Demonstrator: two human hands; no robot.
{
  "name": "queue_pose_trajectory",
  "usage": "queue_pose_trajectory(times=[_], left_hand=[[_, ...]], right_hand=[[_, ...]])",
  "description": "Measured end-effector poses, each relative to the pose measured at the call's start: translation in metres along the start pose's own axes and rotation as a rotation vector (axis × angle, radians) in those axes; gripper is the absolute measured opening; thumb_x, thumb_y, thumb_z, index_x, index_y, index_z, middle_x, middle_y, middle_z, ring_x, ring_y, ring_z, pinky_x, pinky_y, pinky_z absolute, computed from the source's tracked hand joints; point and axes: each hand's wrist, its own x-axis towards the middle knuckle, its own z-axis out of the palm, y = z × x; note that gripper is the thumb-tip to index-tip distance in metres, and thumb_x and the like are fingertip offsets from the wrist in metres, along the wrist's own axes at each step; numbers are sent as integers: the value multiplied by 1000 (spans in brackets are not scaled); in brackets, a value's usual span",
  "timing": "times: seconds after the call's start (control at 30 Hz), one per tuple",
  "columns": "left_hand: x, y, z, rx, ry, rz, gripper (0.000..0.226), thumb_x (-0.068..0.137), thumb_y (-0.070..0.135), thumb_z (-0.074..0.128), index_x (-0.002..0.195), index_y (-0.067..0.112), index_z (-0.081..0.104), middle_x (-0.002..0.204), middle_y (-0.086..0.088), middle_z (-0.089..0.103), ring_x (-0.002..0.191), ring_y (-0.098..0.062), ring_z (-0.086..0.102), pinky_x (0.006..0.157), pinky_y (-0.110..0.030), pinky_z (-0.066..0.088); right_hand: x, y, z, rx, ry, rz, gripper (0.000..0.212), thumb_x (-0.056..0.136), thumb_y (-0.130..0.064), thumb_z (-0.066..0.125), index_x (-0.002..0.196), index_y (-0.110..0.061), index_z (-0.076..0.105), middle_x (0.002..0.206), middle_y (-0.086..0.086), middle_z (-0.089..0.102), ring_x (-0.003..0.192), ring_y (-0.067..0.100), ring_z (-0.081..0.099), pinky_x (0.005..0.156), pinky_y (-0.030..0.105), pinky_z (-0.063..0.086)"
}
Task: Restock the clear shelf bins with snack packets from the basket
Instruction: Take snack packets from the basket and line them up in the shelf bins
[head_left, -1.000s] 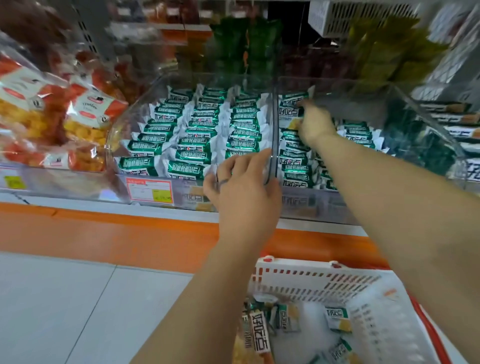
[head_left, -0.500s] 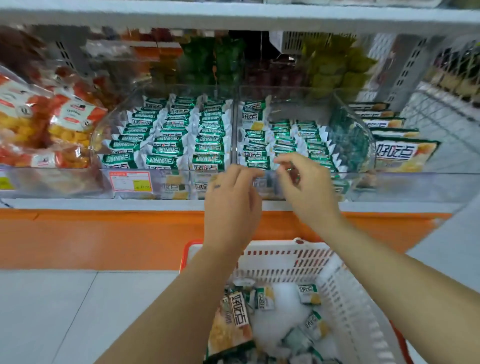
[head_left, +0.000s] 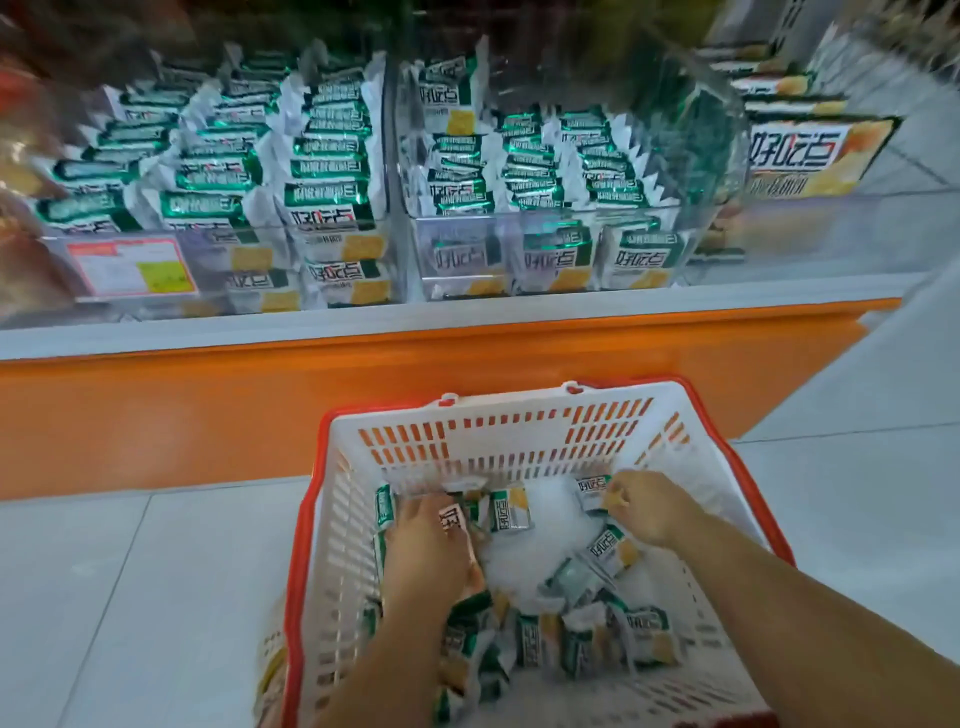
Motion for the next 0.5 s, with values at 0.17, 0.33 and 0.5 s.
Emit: queue_pose_trajectory(times=[0.17,0.33,0.5], left_hand=[[14,-23,37,36,-66,-170,55,94,27,45,146,31,27,155,1,17,138,-27,28,111,-45,31],[20,-22,59,116,-75,-235,52,97,35,41,147,31,26,158,1,7,142,-26,20,113,-43,27],[23,-28,74,199,-33,-244,50,96,41,39,144,32,29,157,2,6,143,-26,15,114,-47,24]], right_hand=[[50,16,44,59,-86,76,59,86,-22,59,141,-13,39,135,14,50,113,31,53,90,35,48],[79,20,67,-41,-38,202,74,89,-35,58,148,-12,20,147,18,33,128,34,42,101,40,40],[101,29,85,-44,19,252,76,91,-40,54,151,-22,11,152,15,20,132,36,35,106,45,38]])
